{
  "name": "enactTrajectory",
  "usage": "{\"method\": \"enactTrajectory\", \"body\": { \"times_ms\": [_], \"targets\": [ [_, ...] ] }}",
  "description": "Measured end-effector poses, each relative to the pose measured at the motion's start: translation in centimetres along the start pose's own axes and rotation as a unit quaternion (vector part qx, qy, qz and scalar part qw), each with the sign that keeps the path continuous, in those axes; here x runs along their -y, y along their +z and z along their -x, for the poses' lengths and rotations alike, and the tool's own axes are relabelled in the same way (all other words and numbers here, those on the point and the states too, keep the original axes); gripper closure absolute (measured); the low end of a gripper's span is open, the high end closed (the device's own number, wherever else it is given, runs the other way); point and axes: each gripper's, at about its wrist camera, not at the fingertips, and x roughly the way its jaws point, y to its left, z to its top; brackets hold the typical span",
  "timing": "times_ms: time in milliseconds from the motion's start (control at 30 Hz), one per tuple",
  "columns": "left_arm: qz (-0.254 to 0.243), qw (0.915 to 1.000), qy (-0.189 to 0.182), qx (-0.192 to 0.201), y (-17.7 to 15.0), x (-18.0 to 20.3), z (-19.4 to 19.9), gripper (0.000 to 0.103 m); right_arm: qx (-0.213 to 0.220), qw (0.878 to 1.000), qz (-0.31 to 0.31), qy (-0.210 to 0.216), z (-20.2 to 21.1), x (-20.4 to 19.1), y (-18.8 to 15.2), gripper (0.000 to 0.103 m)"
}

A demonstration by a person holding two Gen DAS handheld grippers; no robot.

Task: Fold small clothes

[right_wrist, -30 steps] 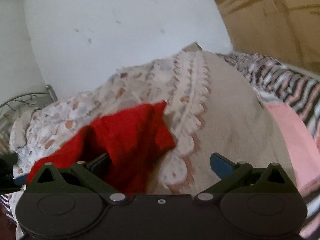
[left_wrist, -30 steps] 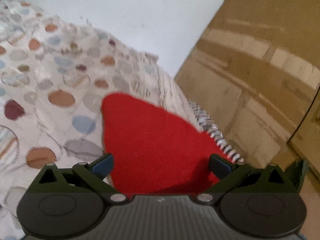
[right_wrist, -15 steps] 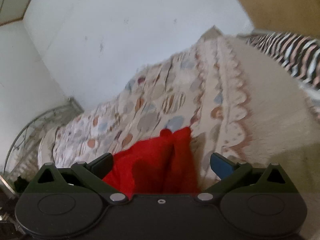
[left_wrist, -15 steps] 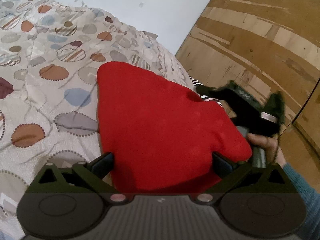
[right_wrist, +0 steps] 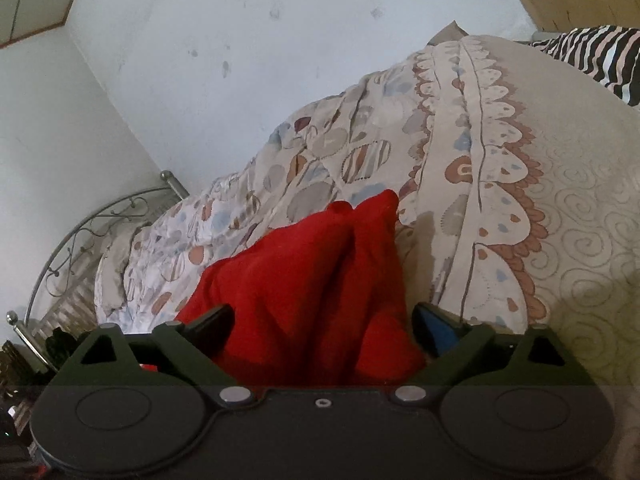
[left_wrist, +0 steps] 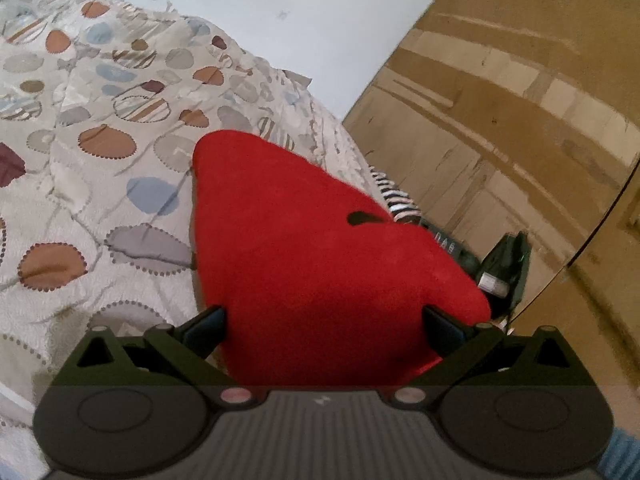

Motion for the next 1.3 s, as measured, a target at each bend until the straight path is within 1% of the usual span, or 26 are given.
{"method": "enactTrajectory", "body": {
  "times_ms": [167, 233, 333, 367, 467, 500, 533, 567, 633, 667, 800, 867, 900, 1000, 1033, 1067, 1133, 1200, 1233, 1300],
  "targets": [
    [0.071, 0.997, -0.029, 0.009, 0.8, -1.6, 0.2, 0.0, 0.005, 1.0, 0.004, -0.003, 0.2, 0.0, -0.2, 0.011],
    [0.109, 0.9926, -0.048, 0.022, 0.9, -2.6, 0.6, 0.0, 0.008, 1.0, 0.005, -0.002, 0.2, 0.1, -0.3, 0.011],
    [0.163, 0.9831, -0.075, 0.038, 1.0, -4.1, 0.9, 0.0, 0.012, 1.0, 0.005, 0.0, 0.3, 0.2, -0.4, 0.011],
    [0.171, 0.9819, -0.073, 0.034, 1.1, -4.4, 0.7, 0.0, 0.013, 1.0, 0.004, 0.001, 0.3, 0.2, -0.4, 0.011],
    [0.17, 0.985, -0.028, -0.001, 1.5, -4.6, -0.7, 0.001, 0.013, 1.0, 0.005, 0.001, 0.3, 0.2, -0.5, 0.011],
    [0.166, 0.9859, -0.02, -0.015, 1.4, -4.5, -1.3, 0.0, 0.013, 1.0, 0.005, 0.001, 0.3, 0.2, -0.5, 0.011],
    [0.17, 0.9849, -0.022, -0.028, 1.2, -4.6, -1.9, 0.0, 0.013, 1.0, 0.005, 0.001, 0.3, 0.2, -0.5, 0.011],
    [0.183, 0.9821, -0.03, -0.034, 0.9, -4.9, -2.3, 0.0, 0.013, 1.0, 0.005, 0.001, 0.3, 0.2, -0.5, 0.011],
    [0.214, 0.9747, -0.05, -0.041, 0.5, -5.5, -2.8, 0.0, 0.014, 1.0, 0.004, 0.002, 0.4, 0.3, -0.5, 0.011],
    [0.218, 0.9736, -0.053, -0.043, 0.4, -5.7, -3.0, 0.0, 0.014, 1.0, 0.003, 0.003, 0.4, 0.3, -0.5, 0.011],
    [0.193, 0.9792, -0.047, -0.041, 0.7, -5.3, -3.2, 0.0, 0.015, 1.0, 0.002, 0.004, 0.4, 0.3, -0.4, 0.011],
    [0.188, 0.9795, -0.052, -0.048, 0.8, -5.2, -3.6, 0.0, 0.016, 1.0, 0.002, 0.005, 0.4, 0.4, -0.4, 0.011],
    [0.189, 0.9787, -0.06, -0.055, 0.9, -5.2, -3.8, 0.0, 0.016, 1.0, 0.001, 0.007, 0.4, 0.4, -0.5, 0.013],
    [0.188, 0.9764, -0.084, -0.064, 0.9, -5.4, -4.8, 0.001, 0.021, 1.0, -0.006, 0.018, 0.7, 0.7, -0.6, 0.027],
    [0.182, 0.9772, -0.088, -0.064, 0.9, -5.3, -5.0, 0.001, 0.024, 0.999, -0.012, 0.021, 0.8, 0.8, -0.6, 0.034],
    [0.176, 0.9784, -0.088, -0.064, 0.8, -5.3, -5.1, 0.004, 0.026, 0.999, -0.019, 0.026, 1.0, 1.0, -0.7, 0.038],
    [0.159, 0.982, -0.08, -0.064, 0.9, -4.9, -5.1, 0.01, 0.025, 0.998, -0.037, 0.035, 1.1, 1.3, -0.7, 0.051],
    [0.141, 0.9852, -0.075, -0.062, 1.2, -4.4, -4.6, 0.017, 0.024, 0.998, -0.05, 0.035, 1.4, 1.0, -0.6, 0.057],
    [0.132, 0.9867, -0.07, -0.063, 1.4, -4.2, -4.3, 0.019, 0.024, 0.998, -0.053, 0.033, 1.6, 0.6, -0.5, 0.06],
    [0.117, 0.9889, -0.069, -0.06, 1.9, -3.8, -3.6, 0.027, 0.028, 0.998, -0.049, 0.029, 2.1, -0.7, -0.1, 0.062]
  ]
}}
